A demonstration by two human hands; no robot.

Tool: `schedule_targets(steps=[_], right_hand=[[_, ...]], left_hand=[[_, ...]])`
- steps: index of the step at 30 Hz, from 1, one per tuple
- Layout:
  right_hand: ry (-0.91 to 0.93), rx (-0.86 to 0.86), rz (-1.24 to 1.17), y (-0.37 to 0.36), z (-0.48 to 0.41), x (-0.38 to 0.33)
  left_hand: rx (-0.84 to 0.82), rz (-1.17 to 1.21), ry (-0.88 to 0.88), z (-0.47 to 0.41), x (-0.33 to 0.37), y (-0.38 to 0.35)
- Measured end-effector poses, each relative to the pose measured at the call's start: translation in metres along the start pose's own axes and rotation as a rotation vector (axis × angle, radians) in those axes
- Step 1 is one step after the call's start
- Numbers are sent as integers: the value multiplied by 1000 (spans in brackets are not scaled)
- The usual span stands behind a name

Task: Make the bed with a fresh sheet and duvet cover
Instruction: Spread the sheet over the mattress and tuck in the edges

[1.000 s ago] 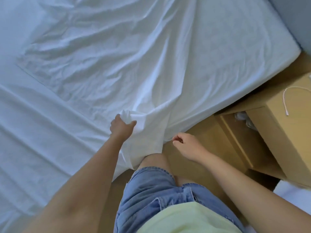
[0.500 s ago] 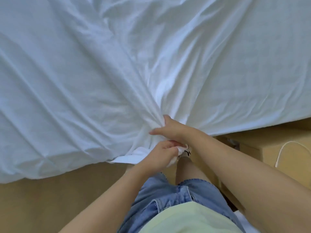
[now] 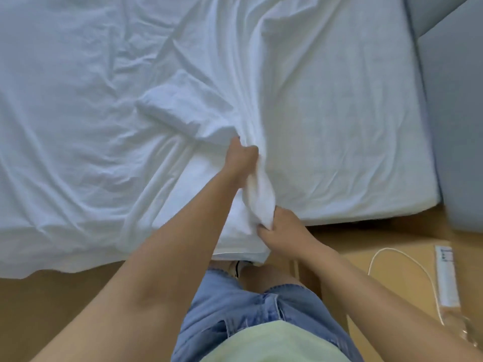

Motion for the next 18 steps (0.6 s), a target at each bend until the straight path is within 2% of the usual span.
schedule_targets(steps=[2,4,5,7,10,11,12,15,16,18], right_hand=[[-41,197,-477,48,16,24],[-74,404,-759,97,23,46],[-74,417,-766,115,20,50],[-112,331,-625,133,6,52],[-198,247,-213,137,-23,53],[-218,292,-79,140,-30,54],[-220,367,-44,145,-34,59],[-192,547,-263,166,-22,79],[-190,558,-318,171,-13,84],[-203,548,-396,175,6,100]], left_hand=[[-139,-236,-134,16,10,-57],[-342,-474,-259,43,7,-99],[-442,-574,-324,58,4,-112],[-611,-725,-392,81,-4,-126],[-700,-795,-392,90,-1,-121],[-685,-731,-324,84,3,-115],[-620,-605,-217,72,8,-105],[-189,-155,103,14,13,-66],[-105,-95,207,-3,10,-61],[-53,-71,410,-23,0,-71]])
Point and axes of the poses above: each hand's wrist, its own z-axis away from the middle knuckle, its own y-axis out of the back of the hand, x = y × z, the point moved 5 cm from there along -z, towards the middle knuckle, and after that the axes turned 3 degrees about -x, right-handed, at the moved point
